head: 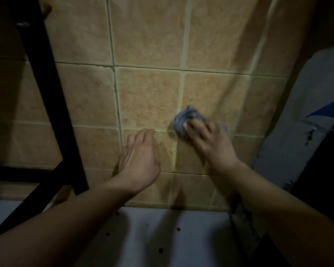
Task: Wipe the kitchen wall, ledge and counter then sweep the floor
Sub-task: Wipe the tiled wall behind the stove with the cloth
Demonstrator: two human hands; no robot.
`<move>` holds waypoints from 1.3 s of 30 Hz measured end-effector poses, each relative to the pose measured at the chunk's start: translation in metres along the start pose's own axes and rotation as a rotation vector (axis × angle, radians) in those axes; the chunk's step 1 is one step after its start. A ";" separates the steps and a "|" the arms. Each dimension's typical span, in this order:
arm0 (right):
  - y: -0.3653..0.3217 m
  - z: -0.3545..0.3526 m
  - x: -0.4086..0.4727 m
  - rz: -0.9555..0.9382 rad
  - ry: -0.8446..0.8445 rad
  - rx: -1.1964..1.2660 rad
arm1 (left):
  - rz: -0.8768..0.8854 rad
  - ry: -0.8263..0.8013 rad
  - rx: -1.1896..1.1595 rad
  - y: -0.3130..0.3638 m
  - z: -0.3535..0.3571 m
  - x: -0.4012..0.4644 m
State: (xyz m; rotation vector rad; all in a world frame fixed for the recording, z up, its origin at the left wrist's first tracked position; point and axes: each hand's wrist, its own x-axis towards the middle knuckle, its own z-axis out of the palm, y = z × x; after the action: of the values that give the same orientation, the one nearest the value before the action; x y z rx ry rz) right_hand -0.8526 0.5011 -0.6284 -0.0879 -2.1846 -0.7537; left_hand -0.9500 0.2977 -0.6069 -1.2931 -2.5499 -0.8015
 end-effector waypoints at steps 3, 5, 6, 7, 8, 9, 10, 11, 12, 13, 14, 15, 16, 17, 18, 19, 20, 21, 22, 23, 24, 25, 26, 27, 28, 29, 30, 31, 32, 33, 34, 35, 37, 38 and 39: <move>0.029 -0.018 0.025 0.289 0.098 -0.051 | 0.037 0.001 -0.005 0.014 0.002 0.007; 0.028 -0.016 0.025 0.397 0.056 -0.039 | 0.066 -0.001 -0.014 0.023 0.004 0.010; 0.023 -0.011 0.018 0.415 0.036 -0.038 | 0.077 -0.002 -0.017 0.027 0.006 0.011; 0.015 -0.006 0.007 0.412 0.014 -0.037 | 0.086 -0.001 -0.015 0.031 0.008 0.012; 0.008 0.000 -0.006 0.398 -0.017 -0.035 | 0.097 0.001 -0.007 0.034 0.011 0.011; 0.002 0.005 -0.019 0.376 -0.064 -0.031 | 0.109 0.003 0.001 0.037 0.013 0.010; -0.002 0.008 -0.029 0.352 -0.110 -0.026 | 0.120 0.004 0.006 0.038 0.015 0.009; -0.003 0.009 -0.036 0.327 -0.138 -0.030 | 0.128 0.002 0.006 0.040 0.017 0.008; -0.001 0.007 -0.036 0.313 -0.134 -0.039 | 0.133 0.000 0.003 0.041 0.018 0.008; 0.004 0.002 -0.032 0.334 -0.108 -0.052 | 0.135 -0.002 -0.002 0.043 0.019 0.007; 0.011 -0.004 -0.024 0.408 -0.068 -0.032 | 0.137 -0.008 -0.008 0.045 0.020 0.007; 0.021 -0.010 -0.015 0.525 -0.033 0.009 | 0.141 -0.015 -0.013 0.046 0.021 0.007; 0.034 -0.015 -0.005 0.640 -0.020 0.047 | 0.151 -0.019 -0.018 0.048 0.021 0.008; 0.045 -0.020 0.003 0.723 0.049 0.026 | 0.167 -0.019 -0.022 0.050 0.021 0.009; 0.052 -0.022 0.008 0.758 0.137 -0.047 | 0.183 -0.018 -0.027 0.052 0.022 0.010; 0.055 -0.021 0.008 0.756 0.207 -0.111 | 0.196 -0.018 -0.030 0.054 0.022 0.012; 0.053 -0.018 0.005 0.746 0.236 -0.132 | 0.201 -0.020 -0.034 0.055 0.024 0.013; 0.048 -0.011 -0.002 0.733 0.230 -0.130 | 0.202 -0.020 -0.039 0.056 0.026 0.014; 0.040 -0.005 -0.012 0.722 0.207 -0.125 | 0.201 -0.023 -0.042 0.057 0.029 0.014; 0.030 0.002 -0.026 0.719 0.182 -0.129 | 0.203 -0.026 -0.041 0.057 0.032 0.012; 0.019 0.010 -0.042 0.715 0.144 -0.133 | 0.208 -0.029 -0.036 0.056 0.036 0.010; 0.009 0.019 -0.058 0.700 0.095 -0.145 | 0.211 -0.033 -0.028 0.055 0.040 0.008; -0.001 0.026 -0.074 0.667 0.039 -0.154 | 0.209 -0.044 -0.024 0.053 0.045 0.006; -0.012 0.033 -0.089 0.628 -0.015 -0.151 | 0.203 -0.060 -0.024 0.051 0.048 0.004; -0.020 0.038 -0.101 0.594 -0.060 -0.146 | 0.200 -0.076 -0.025 0.048 0.051 0.002; -0.023 0.040 -0.109 0.574 -0.095 -0.135 | 0.201 -0.088 -0.027 0.047 0.054 -0.001; -0.024 0.038 -0.110 0.580 -0.108 -0.106 | 0.202 -0.097 -0.028 0.046 0.057 -0.003; -0.022 0.034 -0.104 0.607 -0.102 -0.072 | 0.205 -0.103 -0.027 0.045 0.058 -0.005; -0.018 0.029 -0.093 0.646 -0.075 -0.053 | 0.209 -0.107 -0.027 0.045 0.059 -0.006; -0.013 0.022 -0.079 0.701 -0.036 -0.060 | 0.217 -0.107 -0.029 0.045 0.060 -0.005; -0.007 0.014 -0.063 0.765 0.013 -0.069 | 0.221 -0.104 -0.031 0.044 0.061 -0.004; 0.000 0.008 -0.048 0.841 0.087 -0.053 | 0.223 -0.100 -0.036 0.043 0.062 -0.003; 0.003 0.005 -0.036 0.931 0.160 -0.004 | 0.216 -0.095 -0.035 0.040 0.064 -0.001; -0.002 0.008 -0.041 0.886 0.143 -0.049 | 0.205 -0.090 -0.028 0.037 0.065 -0.002; -0.010 0.015 -0.050 0.790 0.096 -0.082 | 0.195 -0.083 -0.017 0.034 0.067 -0.001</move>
State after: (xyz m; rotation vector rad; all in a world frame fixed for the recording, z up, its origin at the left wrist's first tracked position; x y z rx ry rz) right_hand -0.8322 0.5098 -0.6768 -0.8772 -1.7997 -0.3733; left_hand -0.9168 0.3486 -0.6506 -1.5817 -2.4326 -0.7469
